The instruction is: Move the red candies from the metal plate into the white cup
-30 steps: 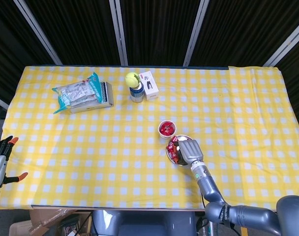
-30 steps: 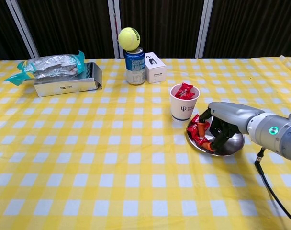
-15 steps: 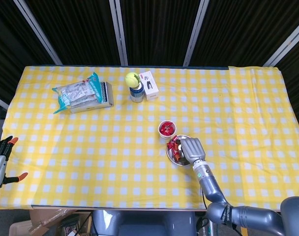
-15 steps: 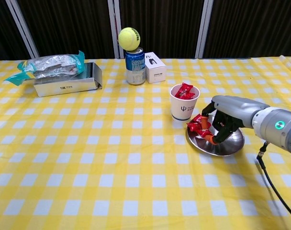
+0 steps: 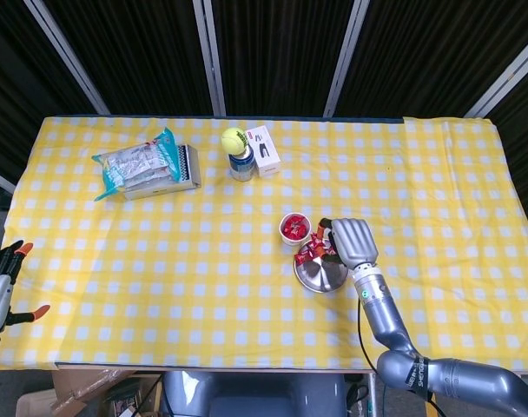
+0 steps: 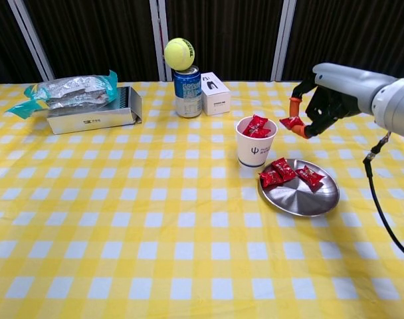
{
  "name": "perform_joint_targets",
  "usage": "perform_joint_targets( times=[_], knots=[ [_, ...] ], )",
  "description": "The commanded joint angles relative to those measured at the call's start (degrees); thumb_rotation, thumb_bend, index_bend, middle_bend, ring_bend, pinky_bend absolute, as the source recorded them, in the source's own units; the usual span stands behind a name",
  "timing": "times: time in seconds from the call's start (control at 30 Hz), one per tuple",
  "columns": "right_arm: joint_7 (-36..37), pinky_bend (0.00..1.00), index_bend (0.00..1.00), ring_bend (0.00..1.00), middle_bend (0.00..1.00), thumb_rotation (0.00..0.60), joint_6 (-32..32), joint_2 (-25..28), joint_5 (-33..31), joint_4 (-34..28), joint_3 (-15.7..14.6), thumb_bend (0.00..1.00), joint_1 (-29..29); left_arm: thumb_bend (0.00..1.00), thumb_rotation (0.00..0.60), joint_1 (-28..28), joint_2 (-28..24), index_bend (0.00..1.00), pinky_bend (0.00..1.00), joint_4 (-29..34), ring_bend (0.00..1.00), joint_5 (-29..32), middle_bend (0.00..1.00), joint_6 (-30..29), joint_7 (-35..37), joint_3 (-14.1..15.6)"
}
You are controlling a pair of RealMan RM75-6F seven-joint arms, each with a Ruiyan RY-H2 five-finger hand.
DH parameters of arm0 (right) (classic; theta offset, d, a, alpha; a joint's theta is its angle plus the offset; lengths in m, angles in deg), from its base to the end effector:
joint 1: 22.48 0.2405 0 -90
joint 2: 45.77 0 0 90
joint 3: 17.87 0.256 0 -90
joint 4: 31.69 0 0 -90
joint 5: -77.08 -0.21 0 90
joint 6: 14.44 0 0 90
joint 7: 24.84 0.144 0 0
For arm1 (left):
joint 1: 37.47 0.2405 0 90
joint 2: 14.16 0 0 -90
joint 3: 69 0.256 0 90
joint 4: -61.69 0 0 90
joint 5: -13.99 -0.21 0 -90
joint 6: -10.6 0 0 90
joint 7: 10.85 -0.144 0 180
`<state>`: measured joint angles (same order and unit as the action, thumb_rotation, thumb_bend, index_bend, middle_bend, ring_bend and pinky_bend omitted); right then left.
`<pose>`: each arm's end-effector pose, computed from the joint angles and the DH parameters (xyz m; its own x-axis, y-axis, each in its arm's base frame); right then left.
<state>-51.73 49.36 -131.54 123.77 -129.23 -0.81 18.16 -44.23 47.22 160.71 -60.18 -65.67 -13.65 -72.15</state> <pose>-0.1341 -0.3429 0.0211 0.2360 -0.2396 0.9418 -0.9692 -0.1285 0.2101 -0.3191 0.1868 0.1527 0.3345 0.1502 0.9303 0.9229 0.1476 -0.3556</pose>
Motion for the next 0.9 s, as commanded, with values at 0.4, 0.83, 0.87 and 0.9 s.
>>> perform_joint_targets(
  times=[0.4, 0.83, 0.87, 0.9],
  knots=[
    [-2.02, 1.00, 0.62, 0.91, 0.88, 0.600, -2.17, -2.47, -5.21, 3.76, 2.98, 0.61, 5.27, 0.05, 0.600, -0.31, -0.29, 0.00, 0.00, 0.38, 0.00, 0.92, 0.00, 0.92, 0.38, -0.19],
    [-2.69, 1.00, 0.62, 0.91, 0.88, 0.600, -4.27, -6.35, -7.41, 9.47, 2.31, 0.61, 8.63, 0.05, 0.600, -0.47, -1.00, 0.00, 0.00, 0.66, 0.00, 1.18, 0.00, 1.80, 1.57, -0.10],
    [-2.79, 1.00, 0.61, 0.91, 0.88, 0.600, -4.25, -6.59, -7.55, 9.82, 2.26, 0.61, 8.79, 0.05, 0.600, -0.46, -1.03, 0.00, 0.00, 0.65, 0.00, 1.14, 0.00, 1.79, 1.62, -0.08],
    [-2.87, 1.00, 0.60, 0.91, 0.88, 0.600, -4.12, -6.87, -7.64, 10.18, 2.19, 0.61, 8.97, 0.05, 0.600, -0.45, -1.05, 0.00, 0.00, 0.65, 0.00, 1.09, 0.00, 1.78, 1.67, -0.05]
  ],
)
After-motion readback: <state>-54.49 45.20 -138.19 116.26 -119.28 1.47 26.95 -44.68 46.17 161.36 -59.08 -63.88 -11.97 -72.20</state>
